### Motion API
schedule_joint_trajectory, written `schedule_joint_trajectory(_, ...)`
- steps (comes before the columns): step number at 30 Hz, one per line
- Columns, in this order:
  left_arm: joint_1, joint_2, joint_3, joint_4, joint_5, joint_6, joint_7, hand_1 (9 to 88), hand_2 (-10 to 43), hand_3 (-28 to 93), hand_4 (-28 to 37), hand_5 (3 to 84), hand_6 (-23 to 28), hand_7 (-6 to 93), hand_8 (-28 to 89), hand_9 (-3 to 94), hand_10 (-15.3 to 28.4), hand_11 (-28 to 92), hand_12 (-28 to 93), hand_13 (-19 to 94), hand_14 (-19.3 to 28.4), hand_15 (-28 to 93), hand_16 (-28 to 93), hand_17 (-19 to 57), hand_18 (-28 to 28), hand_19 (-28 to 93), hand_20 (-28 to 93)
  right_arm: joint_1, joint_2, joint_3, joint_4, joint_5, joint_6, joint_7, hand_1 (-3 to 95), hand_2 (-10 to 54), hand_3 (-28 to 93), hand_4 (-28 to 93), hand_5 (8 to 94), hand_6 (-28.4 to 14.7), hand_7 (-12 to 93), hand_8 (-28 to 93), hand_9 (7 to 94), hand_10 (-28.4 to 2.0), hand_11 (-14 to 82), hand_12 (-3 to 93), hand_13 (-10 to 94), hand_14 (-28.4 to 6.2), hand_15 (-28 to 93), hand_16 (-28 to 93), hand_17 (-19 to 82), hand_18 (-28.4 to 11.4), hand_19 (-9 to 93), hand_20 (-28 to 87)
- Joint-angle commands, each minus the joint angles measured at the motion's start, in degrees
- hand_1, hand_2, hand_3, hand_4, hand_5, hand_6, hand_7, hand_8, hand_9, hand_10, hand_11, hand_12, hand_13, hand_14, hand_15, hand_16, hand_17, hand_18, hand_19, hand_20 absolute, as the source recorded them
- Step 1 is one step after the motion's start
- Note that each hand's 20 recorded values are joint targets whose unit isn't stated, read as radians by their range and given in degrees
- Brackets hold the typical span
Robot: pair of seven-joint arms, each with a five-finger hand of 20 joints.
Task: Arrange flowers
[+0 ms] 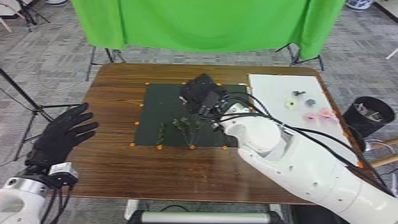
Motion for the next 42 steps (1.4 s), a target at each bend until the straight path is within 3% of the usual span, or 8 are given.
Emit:
schedule_joint_trajectory(1,-0.8,0.47,0.78,0.40,-0.02,0.02,-0.55,24.8,-3.4,70,-24.0,27.4,3.0,20.4,-11,23.6,11.9,23,16,20,15.7,38,-1,-8.5,22.7,48,10,0.3,-10.4,-4.6,2.8,-4.5,-3.5,-2.9,44.0,-9.5,85,-28,76.1,4.1,43,-3,87.5,-5.7,25.9,41.7,73,-6.3,73,29,34,-21.4,91,48)
schedule_joint_trajectory(5,-0.8,1.25,0.98,0.24,-0.23,1.04,-0.02,24.9,-3.3,70,-24.1,27.3,3.0,20.5,-11,23.2,12.0,23,16,20,15.4,37,-1,-8.5,22.7,47,10,1.8,-12.1,-8.0,5.2,-5.9,-4.0,-2.6,44.0,-9.5,85,-28,75.9,4.2,43,-3,87.4,-5.5,25.6,41.8,73,-6.2,73,29,33,-21.2,91,48)
schedule_joint_trajectory(15,-2.8,2.27,2.45,0.89,-0.13,0.72,-0.17,25.0,-3.3,70,-24.1,27.1,3.0,20.4,-11,22.7,11.8,23,16,19,15.3,37,0,-8.7,22.6,47,10,7.0,-14.1,-14.9,10.7,-4.8,-1.1,7.9,43.8,-9.5,85,-28,74.6,4.4,44,-3,87.0,-5.5,25.2,42.1,72,-6.0,73,29,33,-21.0,91,48)
schedule_joint_trajectory(21,-3.2,2.56,2.81,0.95,-0.22,0.88,-0.10,25.0,-3.2,70,-24.0,27.1,3.0,20.5,-11,22.6,11.8,23,16,19,15.3,37,0,-8.7,22.6,47,10,7.3,-14.9,-15.5,11.7,-4.8,-1.3,8.1,43.9,-9.5,85,-28,74.0,4.3,44,-3,86.7,-5.5,25.0,42.5,72,-5.8,73,29,33,-21.0,91,48)
schedule_joint_trajectory(25,-4.2,2.60,3.27,1.29,-0.04,0.31,-0.44,25.1,-3.2,70,-24.0,27.0,3.0,20.5,-11,22.6,11.8,23,16,19,15.2,37,0,-8.7,22.6,47,10,6.0,-15.0,-14.0,11.4,-4.6,-2.9,5.8,39.5,-9.5,83,-28,69.7,3.9,46,-3,82.7,-5.9,28.7,40.0,70,-5.8,73,29,32,-20.8,90,49)
schedule_joint_trajectory(28,-4.4,2.43,3.38,1.42,0.05,0.09,-0.71,25.1,-3.2,70,-23.9,27.0,3.0,20.7,-11,22.6,11.8,23,16,19,15.3,37,0,-8.7,22.7,47,10,5.8,-15.2,-13.8,10.9,-4.0,-3.7,6.2,35.5,-9.5,81,-28,68.3,3.3,45,-2,79.0,-7.1,36.9,31.0,68,-6.2,75,29,31,-20.7,90,50)
schedule_joint_trajectory(34,-5.3,2.75,4.17,1.86,0.11,-0.46,-0.94,25.1,-3.1,70,-23.9,27.0,3.0,20.6,-11,22.6,11.8,23,16,19,15.3,37,0,-8.7,22.6,47,10,6.1,-15.1,-14.7,11.3,-3.8,-4.4,8.4,31.5,-9.5,81,-28,67.2,3.3,43,-2,77.3,-7.8,38.8,28.2,67,-6.5,75,29,31,-20.7,90,50)
schedule_joint_trajectory(42,-5.1,1.93,4.21,1.67,0.36,-0.60,-1.62,25.2,-3.1,70,-23.9,27.0,3.0,20.6,-11,22.7,11.8,23,16,19,15.2,37,0,-8.7,22.6,47,10,4.8,-15.4,-13.5,11.0,-5.2,-4.4,8.5,31.4,-9.5,81,-28,66.8,3.2,43,-2,76.4,-8.0,39.7,27.4,66,-6.7,76,29,31,-20.7,90,50)
